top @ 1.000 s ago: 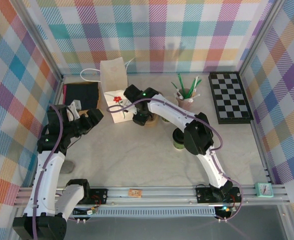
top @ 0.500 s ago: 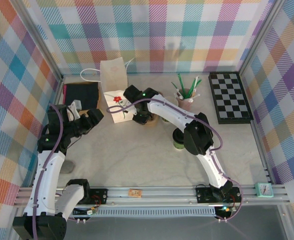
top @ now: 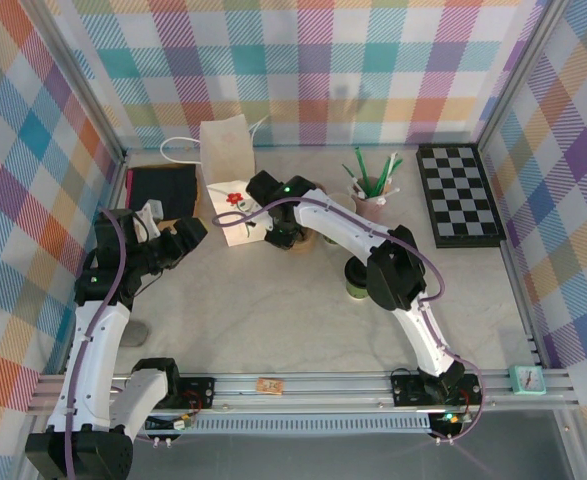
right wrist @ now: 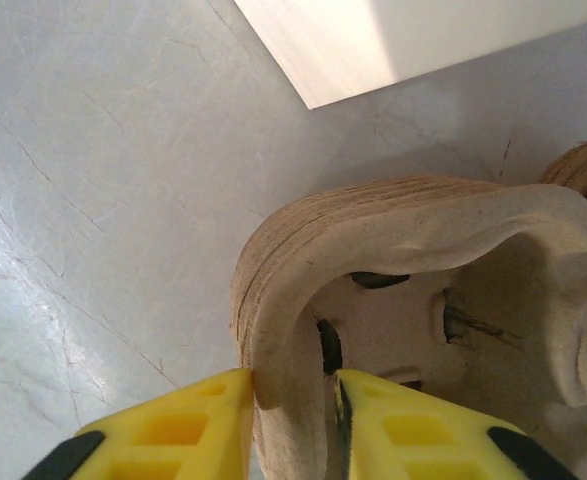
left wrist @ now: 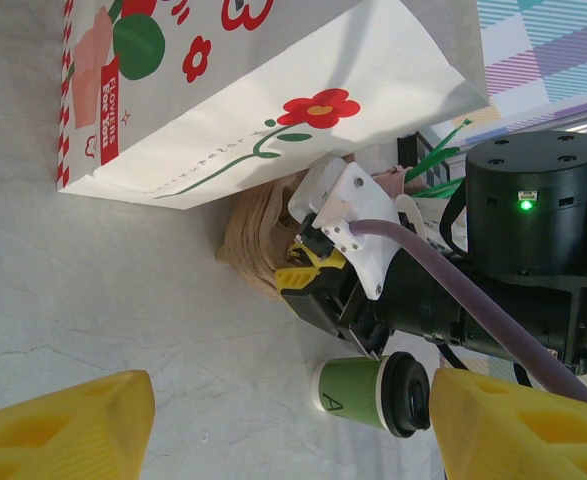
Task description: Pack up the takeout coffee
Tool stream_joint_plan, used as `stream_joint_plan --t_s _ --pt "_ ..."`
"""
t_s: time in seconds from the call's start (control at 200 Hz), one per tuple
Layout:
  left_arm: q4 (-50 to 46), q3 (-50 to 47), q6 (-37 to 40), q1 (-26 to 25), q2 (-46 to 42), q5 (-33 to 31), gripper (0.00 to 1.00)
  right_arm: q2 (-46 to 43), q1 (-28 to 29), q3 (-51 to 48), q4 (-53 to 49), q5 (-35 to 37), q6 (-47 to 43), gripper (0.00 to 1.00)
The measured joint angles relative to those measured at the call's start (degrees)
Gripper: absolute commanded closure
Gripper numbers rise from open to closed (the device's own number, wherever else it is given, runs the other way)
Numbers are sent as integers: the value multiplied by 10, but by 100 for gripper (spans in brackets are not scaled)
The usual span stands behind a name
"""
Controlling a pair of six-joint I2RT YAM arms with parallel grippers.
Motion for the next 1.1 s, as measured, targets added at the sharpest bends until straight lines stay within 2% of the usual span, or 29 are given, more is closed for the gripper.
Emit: stream_joint_plan --t_s 0.135,0.385,0.81,1.101 --pt "0 0 0 0 0 0 27 0 0 0 -2 0 0 72" --pt "0 0 0 0 0 0 27 0 1 0 -6 0 2 85" --pt "0 0 0 0 0 0 27 -11 5 3 -9 0 2 95" --pt "0 0 0 0 0 0 27 -27 7 20 -20 1 2 96"
